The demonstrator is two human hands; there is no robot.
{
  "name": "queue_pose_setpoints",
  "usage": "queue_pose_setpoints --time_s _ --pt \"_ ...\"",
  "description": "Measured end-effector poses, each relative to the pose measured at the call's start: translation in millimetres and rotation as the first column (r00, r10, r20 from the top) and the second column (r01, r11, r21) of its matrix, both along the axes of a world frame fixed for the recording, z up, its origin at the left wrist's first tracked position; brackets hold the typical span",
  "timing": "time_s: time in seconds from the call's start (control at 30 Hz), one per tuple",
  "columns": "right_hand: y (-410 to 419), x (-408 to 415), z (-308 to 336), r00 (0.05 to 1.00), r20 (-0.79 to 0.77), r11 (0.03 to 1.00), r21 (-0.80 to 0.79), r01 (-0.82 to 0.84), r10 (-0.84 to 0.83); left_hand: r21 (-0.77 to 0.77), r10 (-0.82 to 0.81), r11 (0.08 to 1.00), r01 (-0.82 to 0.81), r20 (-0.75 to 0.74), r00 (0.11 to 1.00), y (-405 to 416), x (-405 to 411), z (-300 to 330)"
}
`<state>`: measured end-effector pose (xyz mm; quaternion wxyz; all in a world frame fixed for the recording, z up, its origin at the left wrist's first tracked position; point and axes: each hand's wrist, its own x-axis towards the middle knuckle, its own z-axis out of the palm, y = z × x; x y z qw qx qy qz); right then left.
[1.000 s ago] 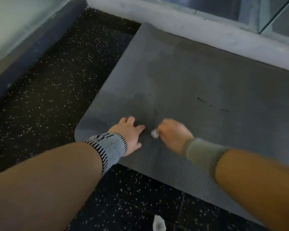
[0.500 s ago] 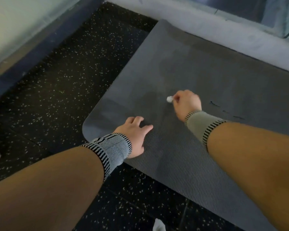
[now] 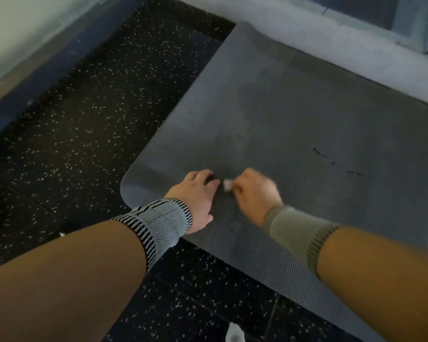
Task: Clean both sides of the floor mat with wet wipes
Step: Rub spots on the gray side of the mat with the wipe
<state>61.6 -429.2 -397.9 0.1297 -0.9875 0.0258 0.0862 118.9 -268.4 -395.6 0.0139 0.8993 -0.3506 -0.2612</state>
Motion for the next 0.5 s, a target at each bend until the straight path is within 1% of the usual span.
queue_pose_setpoints --time_s 0.03,0.07,0.1,0.13,0.17,0.2,0.23,0.27,0.3,0.33,0.37,0.4,0.43,0.47,0.5 --pt "7 -15 5 0.992 -0.037 0.991 0.058 -0.119 0.121 0.002 0.005 1.000 -0.005 -0.007 1.000 0 0 0" --pt "3 -18 5 0.971 -0.072 0.973 0.058 -0.223 0.227 0.005 0.006 1.000 -0.006 -0.010 1.000 0 0 0" --pt "-8 -9 5 0.962 -0.064 0.964 0.015 -0.265 0.265 0.005 0.004 1.000 -0.004 -0.008 1.000 1 -1 0" --pt "-20 6 6 0.979 -0.048 0.978 -0.053 -0.203 0.200 0.003 -0.003 1.000 0.003 -0.005 1.000 2 -1 0" --pt "-32 21 5 0.999 -0.016 0.994 -0.101 -0.039 0.037 0.002 -0.009 1.000 0.009 -0.005 1.000 2 -2 -1" --pt "-45 33 2 0.991 0.051 0.981 -0.142 0.130 -0.124 0.004 -0.012 1.000 0.012 -0.003 1.000 3 -2 -1" --pt "-47 37 1 0.957 0.068 0.948 -0.134 0.288 -0.281 0.009 -0.017 1.000 0.017 0.001 1.000 4 -2 -1" --pt "-39 32 1 0.943 0.079 0.936 -0.116 0.332 -0.325 0.013 -0.024 1.000 0.024 0.005 1.000 5 -1 -1" --pt "-25 22 1 0.951 0.065 0.948 -0.091 0.306 -0.301 0.015 -0.029 0.999 0.028 0.008 1.000 5 -1 -2" --pt "-7 6 0 0.978 0.041 0.978 -0.030 0.208 -0.207 0.014 -0.027 1.000 0.027 0.009 1.000 6 -1 -2" --pt "12 -15 2 0.997 0.040 0.997 0.038 0.069 -0.071 0.012 -0.022 1.000 0.022 0.006 1.000 6 -2 -2" --pt "24 -33 5 0.998 0.025 0.992 0.106 -0.066 0.063 0.006 -0.017 1.000 0.017 0.003 1.000 6 -3 -2" --pt "25 -41 6 0.981 -0.031 0.975 0.120 -0.186 0.191 -0.002 -0.016 1.000 0.016 -0.002 1.000 6 -5 -2" --pt "17 -36 5 0.960 -0.060 0.959 0.083 -0.269 0.275 -0.008 -0.014 1.000 0.014 -0.008 1.000 7 -5 -3" --pt "5 -23 3 0.963 -0.061 0.965 0.018 -0.261 0.261 -0.008 -0.017 1.000 0.017 -0.017 1.000 9 -6 -3"
